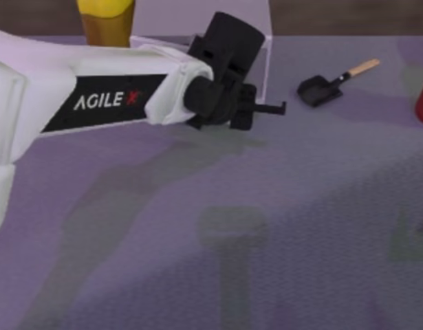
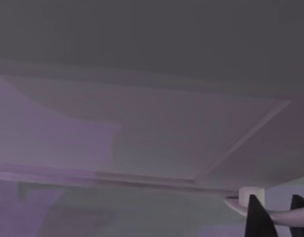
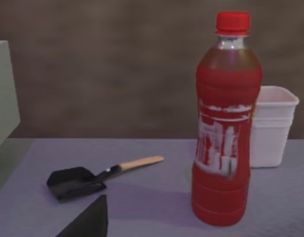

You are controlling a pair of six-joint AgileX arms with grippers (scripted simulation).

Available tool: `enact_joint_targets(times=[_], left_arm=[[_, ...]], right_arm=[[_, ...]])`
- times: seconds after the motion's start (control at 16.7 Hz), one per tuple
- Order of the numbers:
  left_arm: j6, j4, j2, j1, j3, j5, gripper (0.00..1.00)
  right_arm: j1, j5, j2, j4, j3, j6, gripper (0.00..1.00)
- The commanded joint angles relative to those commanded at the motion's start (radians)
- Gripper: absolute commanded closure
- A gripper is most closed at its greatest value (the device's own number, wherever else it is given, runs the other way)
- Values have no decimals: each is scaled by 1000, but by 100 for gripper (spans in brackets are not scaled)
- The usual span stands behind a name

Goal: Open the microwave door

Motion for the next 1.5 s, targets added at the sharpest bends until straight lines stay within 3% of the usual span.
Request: enact_joint_targets(times=[0.54,1.5], left_arm=[[37,26,-27,7,-43,29,100],[39,26,-28,8,-45,30,100]], right_arm=[[0,0,0,0,0,0,0],[0,0,0,0,0,0,0]])
